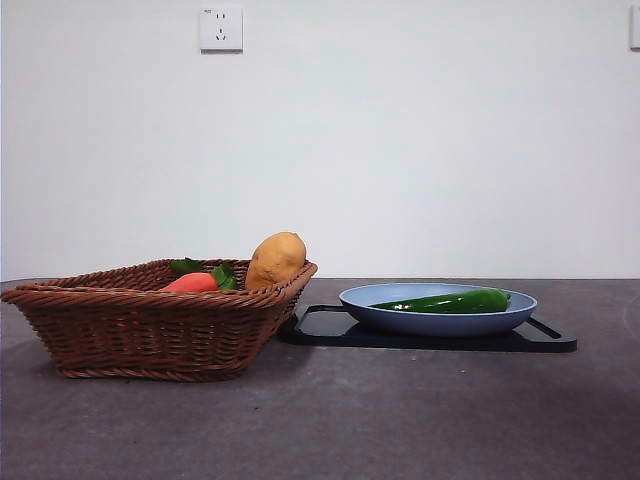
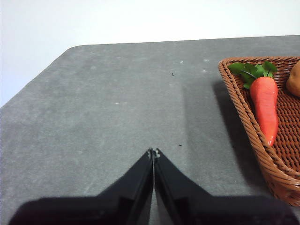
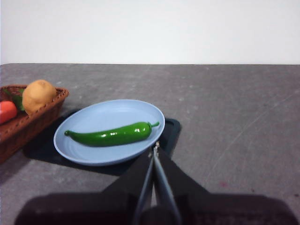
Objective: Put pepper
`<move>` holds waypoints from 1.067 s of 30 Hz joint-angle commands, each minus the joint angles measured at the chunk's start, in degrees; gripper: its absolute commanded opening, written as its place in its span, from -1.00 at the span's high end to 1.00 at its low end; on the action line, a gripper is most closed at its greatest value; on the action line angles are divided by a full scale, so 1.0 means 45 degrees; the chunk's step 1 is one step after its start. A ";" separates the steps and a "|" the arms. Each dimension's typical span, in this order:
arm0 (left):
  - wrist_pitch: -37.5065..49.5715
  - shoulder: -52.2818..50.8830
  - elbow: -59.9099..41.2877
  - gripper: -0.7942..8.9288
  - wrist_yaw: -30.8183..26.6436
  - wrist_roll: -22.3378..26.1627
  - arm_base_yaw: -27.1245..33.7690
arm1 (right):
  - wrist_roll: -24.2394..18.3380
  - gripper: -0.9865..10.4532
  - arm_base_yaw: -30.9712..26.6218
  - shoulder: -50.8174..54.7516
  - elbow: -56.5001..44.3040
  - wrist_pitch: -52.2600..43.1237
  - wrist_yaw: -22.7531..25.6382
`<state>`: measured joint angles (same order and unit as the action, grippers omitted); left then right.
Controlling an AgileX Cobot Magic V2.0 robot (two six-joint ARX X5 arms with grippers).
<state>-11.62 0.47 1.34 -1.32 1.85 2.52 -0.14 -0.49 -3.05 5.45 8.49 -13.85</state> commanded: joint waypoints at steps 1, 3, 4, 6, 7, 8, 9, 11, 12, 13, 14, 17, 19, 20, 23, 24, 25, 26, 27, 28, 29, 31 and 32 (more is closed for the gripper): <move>-0.0005 -0.0029 -0.0058 0.82 0.0019 -0.0126 0.0039 | 0.0160 0.82 0.0272 0.0296 -0.0277 -0.0189 0.0214; 0.0000 -0.0029 -0.0058 0.82 0.0024 -0.0126 0.0039 | 0.0160 0.82 0.0510 0.0525 -0.0510 -0.0170 0.0219; 0.0000 -0.0029 -0.0058 0.82 0.0024 -0.0126 0.0039 | 0.0155 0.82 0.0588 0.0583 -0.0563 -0.0160 0.0219; 0.0000 -0.0029 -0.0058 0.82 0.0019 -0.0126 0.0039 | 0.0151 0.82 0.0767 0.0690 -0.0729 -0.0160 0.0214; 0.0000 -0.0029 -0.0058 0.82 0.0019 -0.0126 0.0039 | 0.0155 0.82 0.0811 0.0690 -0.0792 -0.0160 0.0228; -0.0005 -0.0029 -0.0058 0.82 0.0024 -0.0126 0.0039 | 0.0155 0.82 0.0831 0.0690 -0.0879 -0.0151 0.0277; 0.0000 -0.0029 -0.0058 0.82 0.0024 -0.0126 0.0039 | 0.0170 0.82 0.0835 0.0690 -0.0957 -0.0155 0.0345; -0.0005 -0.0029 -0.0058 0.82 0.0024 -0.0126 0.0039 | 0.0180 0.82 0.0894 0.0690 -0.1107 -0.0102 0.0491; -0.0005 -0.0029 -0.0058 0.82 0.0019 -0.0126 0.0039 | 0.0170 0.82 0.0903 0.0690 -0.1107 0.0044 0.0500; 0.0000 -0.0029 -0.0058 0.82 0.0019 -0.0126 0.0039 | 0.0170 0.82 0.0903 0.0690 -0.1107 0.0170 0.0495; 0.0005 -0.0029 -0.0058 0.82 0.0019 -0.0126 0.0039 | 0.0165 0.82 0.0899 0.0690 -0.1107 0.0214 0.0495; 0.0005 -0.0029 -0.0058 0.82 0.0019 -0.0126 0.0039 | 0.0165 0.82 0.0899 0.0690 -0.1107 0.0209 0.0495; -0.0005 -0.0029 -0.0058 0.82 0.0019 -0.0126 0.0039 | 0.0175 0.82 0.0899 0.0690 -0.1107 0.0209 0.0495; 0.0000 -0.0029 -0.0058 0.82 0.0024 -0.0126 0.0039 | 0.0175 0.82 0.0899 0.0690 -0.1107 0.0209 0.0495; 0.0000 -0.0029 -0.0058 0.82 0.0019 -0.0126 0.0039 | 0.0160 0.82 0.0899 0.0675 -0.1107 0.0204 0.0495; -0.0005 -0.0029 -0.0058 0.82 0.0019 -0.0131 0.0039 | 0.0160 0.82 0.0899 0.0665 -0.1107 0.0204 0.0495; 0.0000 -0.0029 -0.0058 0.82 0.0019 -0.0126 0.0039 | 0.0160 0.82 0.0899 0.0665 -0.1107 0.0204 0.0495; -0.0005 -0.0029 -0.0058 0.82 0.0019 -0.0126 0.0039 | 0.0165 0.82 0.0899 0.0665 -0.1107 0.0204 0.0495; 0.0000 -0.0029 -0.0058 0.82 0.0024 -0.0126 0.0039 | 0.0160 0.82 0.0899 0.0665 -0.1107 0.0204 0.0495; 0.0000 -0.0029 -0.0058 0.82 0.0019 -0.0126 0.0039 | 0.0160 0.82 0.0899 0.0665 -0.1107 0.0204 0.0495; -0.0005 -0.0029 -0.0058 0.82 0.0019 -0.0126 0.0039 | 0.0160 0.82 0.0899 0.0665 -0.1107 0.0204 0.0495; -0.0005 -0.0029 -0.0058 0.82 0.0019 -0.0126 0.0039 | 0.0160 0.82 0.0899 0.0665 -0.1107 0.0204 0.0495; -0.0005 -0.0029 -0.0058 0.82 0.0019 -0.0126 0.0039 | 0.0160 0.82 0.0899 0.0665 -0.1107 0.0204 0.0495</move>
<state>-11.62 0.47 1.34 -1.32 1.85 2.52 0.25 3.40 -0.19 0.91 8.91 -11.77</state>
